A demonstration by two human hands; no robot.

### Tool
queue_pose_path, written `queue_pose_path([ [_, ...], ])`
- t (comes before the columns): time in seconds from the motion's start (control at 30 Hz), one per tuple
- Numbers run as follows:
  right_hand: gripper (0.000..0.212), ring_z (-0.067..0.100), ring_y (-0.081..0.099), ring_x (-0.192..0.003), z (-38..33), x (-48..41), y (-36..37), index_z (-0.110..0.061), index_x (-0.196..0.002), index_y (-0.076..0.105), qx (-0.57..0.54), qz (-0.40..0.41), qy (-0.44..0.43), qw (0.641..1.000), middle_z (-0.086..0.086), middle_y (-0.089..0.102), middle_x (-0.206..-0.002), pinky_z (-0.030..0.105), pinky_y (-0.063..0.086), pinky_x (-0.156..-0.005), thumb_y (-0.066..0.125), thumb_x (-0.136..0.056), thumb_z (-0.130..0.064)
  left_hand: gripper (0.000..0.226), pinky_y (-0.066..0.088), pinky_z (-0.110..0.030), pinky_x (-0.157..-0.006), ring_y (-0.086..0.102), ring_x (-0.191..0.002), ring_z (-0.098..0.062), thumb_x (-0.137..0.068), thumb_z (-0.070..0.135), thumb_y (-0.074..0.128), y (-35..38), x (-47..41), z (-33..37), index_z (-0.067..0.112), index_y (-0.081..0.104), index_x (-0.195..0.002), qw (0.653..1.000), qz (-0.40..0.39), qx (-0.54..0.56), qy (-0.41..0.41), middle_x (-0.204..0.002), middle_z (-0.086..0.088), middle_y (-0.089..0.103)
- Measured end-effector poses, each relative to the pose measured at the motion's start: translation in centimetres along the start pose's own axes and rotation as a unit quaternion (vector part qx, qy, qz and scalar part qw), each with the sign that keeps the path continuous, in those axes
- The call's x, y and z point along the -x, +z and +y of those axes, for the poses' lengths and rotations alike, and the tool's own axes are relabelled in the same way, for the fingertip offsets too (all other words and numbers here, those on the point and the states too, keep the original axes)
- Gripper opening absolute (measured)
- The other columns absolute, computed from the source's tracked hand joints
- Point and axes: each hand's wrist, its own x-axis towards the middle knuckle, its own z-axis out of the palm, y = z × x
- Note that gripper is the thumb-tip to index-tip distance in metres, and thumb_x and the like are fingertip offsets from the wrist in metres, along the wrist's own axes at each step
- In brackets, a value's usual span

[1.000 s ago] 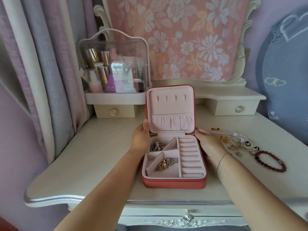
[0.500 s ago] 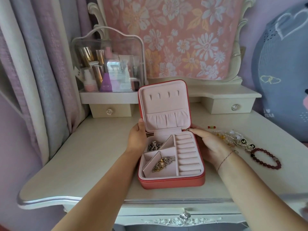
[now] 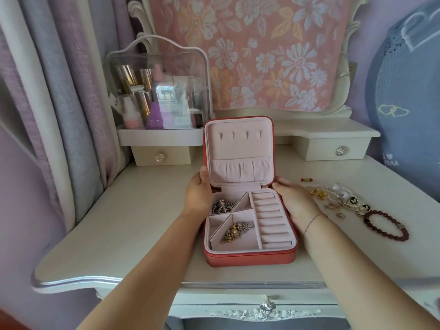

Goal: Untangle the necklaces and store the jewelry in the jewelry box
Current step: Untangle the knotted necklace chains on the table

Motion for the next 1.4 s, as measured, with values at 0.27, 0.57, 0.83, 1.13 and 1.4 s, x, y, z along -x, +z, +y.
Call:
queue_pose_path([
  [0.27,0.019,-0.008,0.053,-0.089,-0.7,3.2,0.2,-0.020,-0.096,0.066,0.270,0.023,-0.296,0.916,-0.008,0.056,-0.102,0.001,0.036,-0.078,0.070,-0.081,-0.010,0.054,0.048,-0.030,-0.076,0.061,-0.080,-0.024,-0.105,0.037,0.028,-0.3,-0.9,-1.2,-0.001,0.061,-0.086,1.000,-0.019,-0.009,-0.014,-0.084,-0.012,0.067],
  [0.57,0.034,0.008,0.033,-0.117,-1.5,6.6,2.3,-0.035,-0.088,0.072,0.603,-0.118,-0.265,0.744,-0.018,0.042,-0.120,0.029,0.016,-0.082,0.066,-0.073,-0.064,0.048,0.039,-0.005,-0.054,0.057,-0.071,-0.011,-0.107,0.031,0.027,-0.5,-1.1,-1.1,0.001,0.063,-0.093,0.999,-0.032,0.026,-0.012,-0.078,-0.001,0.063],
  [0.83,0.042,0.018,0.028,-0.131,-1.3,7.5,4.9,-0.027,-0.089,0.071,0.648,-0.096,-0.235,0.718,-0.006,0.037,-0.142,0.035,0.019,-0.105,0.064,-0.072,-0.064,0.041,0.037,-0.003,-0.048,0.049,-0.068,-0.001,-0.107,0.028,0.028,-0.5,-0.7,-0.7,0.004,0.057,-0.091,0.999,-0.027,0.036,-0.024,-0.077,0.001,0.057],
  [1.13,0.016,0.013,0.031,-0.128,-1.1,7.0,4.7,-0.029,-0.083,0.075,0.580,-0.132,-0.232,0.770,-0.012,0.040,-0.140,0.023,0.012,-0.100,0.071,-0.077,-0.044,0.041,0.035,-0.021,-0.065,0.054,-0.083,-0.016,-0.106,0.034,0.028,-0.6,-0.5,-0.6,0.009,0.059,-0.094,0.999,-0.024,0.017,-0.028,-0.086,-0.001,0.061],
  [1.4,0.018,0.011,0.041,-0.117,-0.6,6.9,4.1,-0.024,-0.078,0.071,0.536,-0.126,-0.241,0.799,-0.013,0.047,-0.126,0.022,0.022,-0.095,0.076,-0.076,-0.041,0.040,0.037,-0.003,-0.051,0.049,-0.068,0.001,-0.107,0.029,0.029,-0.6,-0.5,-0.5,0.008,0.057,-0.089,0.999,-0.027,0.017,-0.023,-0.075,0.007,0.056],
])
